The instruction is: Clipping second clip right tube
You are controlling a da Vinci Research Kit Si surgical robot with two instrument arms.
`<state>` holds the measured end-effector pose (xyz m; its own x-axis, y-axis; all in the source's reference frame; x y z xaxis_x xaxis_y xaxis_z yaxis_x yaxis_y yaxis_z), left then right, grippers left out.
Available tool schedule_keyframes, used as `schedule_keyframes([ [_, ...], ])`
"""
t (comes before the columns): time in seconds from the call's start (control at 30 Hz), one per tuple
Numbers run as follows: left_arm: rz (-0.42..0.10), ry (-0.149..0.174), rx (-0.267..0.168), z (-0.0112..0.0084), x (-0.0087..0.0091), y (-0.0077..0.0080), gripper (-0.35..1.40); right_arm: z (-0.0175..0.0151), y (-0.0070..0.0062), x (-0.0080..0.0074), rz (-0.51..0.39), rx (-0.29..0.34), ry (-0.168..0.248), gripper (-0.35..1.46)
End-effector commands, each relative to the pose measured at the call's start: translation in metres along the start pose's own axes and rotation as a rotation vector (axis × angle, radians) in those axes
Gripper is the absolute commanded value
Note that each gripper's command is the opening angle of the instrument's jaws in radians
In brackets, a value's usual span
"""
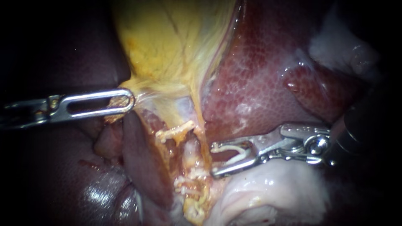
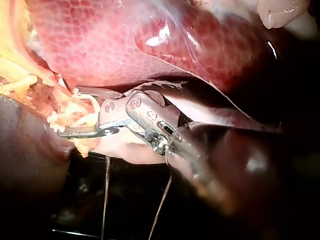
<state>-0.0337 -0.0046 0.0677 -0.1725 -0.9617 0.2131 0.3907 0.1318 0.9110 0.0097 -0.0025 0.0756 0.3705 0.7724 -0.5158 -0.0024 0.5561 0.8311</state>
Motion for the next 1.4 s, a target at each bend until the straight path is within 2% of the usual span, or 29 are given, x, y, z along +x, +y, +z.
schedule_keyframes([
  [0.03, 0.000, 0.000, 0.000, 0.0000, 0.0000, 0.0000, -0.35, 0.0000, 0.0002, -0.0001, -0.006, -0.005, 0.002, 0.59],
  [0.17, 0.000, 0.000, 0.000, 0.0000, 0.0000, 0.0000, -0.35, 0.0001, 0.0009, 0.0001, -0.004, -0.010, 0.004, 0.59],
  [0.37, 0.000, 0.000, 0.000, 0.0001, 0.0000, 0.0000, -0.35, 0.0021, 0.0015, 0.0004, -0.009, -0.021, 0.009, 0.59],
  [0.53, 0.000, 0.000, 0.000, 0.0001, 0.0000, 0.0000, -0.35, 0.0045, 0.0010, -0.0005, -0.018, -0.028, 0.013, 0.60],
  [0.63, 0.000, 0.000, 0.000, 0.0001, 0.0000, 0.0000, -0.35, 0.0055, 0.0004, -0.0014, -0.027, -0.007, 0.000, 0.60],
  [0.83, 0.000, 0.000, 0.000, 0.0000, 0.0000, 0.0000, -0.35, 0.0063, 0.0002, -0.0030, -0.034, 0.010, -0.012, 0.60],
  [1.2, 0.000, 0.000, 0.000, 0.0000, 0.0000, 0.0000, -0.35, 0.0080, 0.0005, -0.0025, -0.026, 0.009, 0.007, 0.56],
  [1.23, 0.000, 0.000, 0.000, 0.0000, 0.0000, 0.0000, -0.35, 0.0080, 0.0005, -0.0025, -0.026, 0.009, 0.007, 0.52],
  [1.27, 0.000, 0.000, 0.000, 0.0000, 0.0000, 0.0000, -0.35, 0.0078, 0.0005, -0.0026, -0.027, 0.010, 0.007, 0.39],
  [1.33, 0.000, 0.000, 0.000, 0.0001, 0.0000, 0.0000, -0.35, 0.0071, 0.0004, -0.0028, -0.029, 0.070, -0.024, -0.03],
  [1.37, 0.000, 0.000, 0.000, 0.0001, 0.0000, 0.0000, -0.35, 0.0068, 0.0005, -0.0028, -0.029, 0.082, -0.044, -0.31],
  [1.4, 0.000, 0.000, 0.000, 0.0001, 0.0000, -0.0001, -0.35, 0.0066, 0.0006, -0.0029, -0.030, 0.071, -0.048, -0.35],
])
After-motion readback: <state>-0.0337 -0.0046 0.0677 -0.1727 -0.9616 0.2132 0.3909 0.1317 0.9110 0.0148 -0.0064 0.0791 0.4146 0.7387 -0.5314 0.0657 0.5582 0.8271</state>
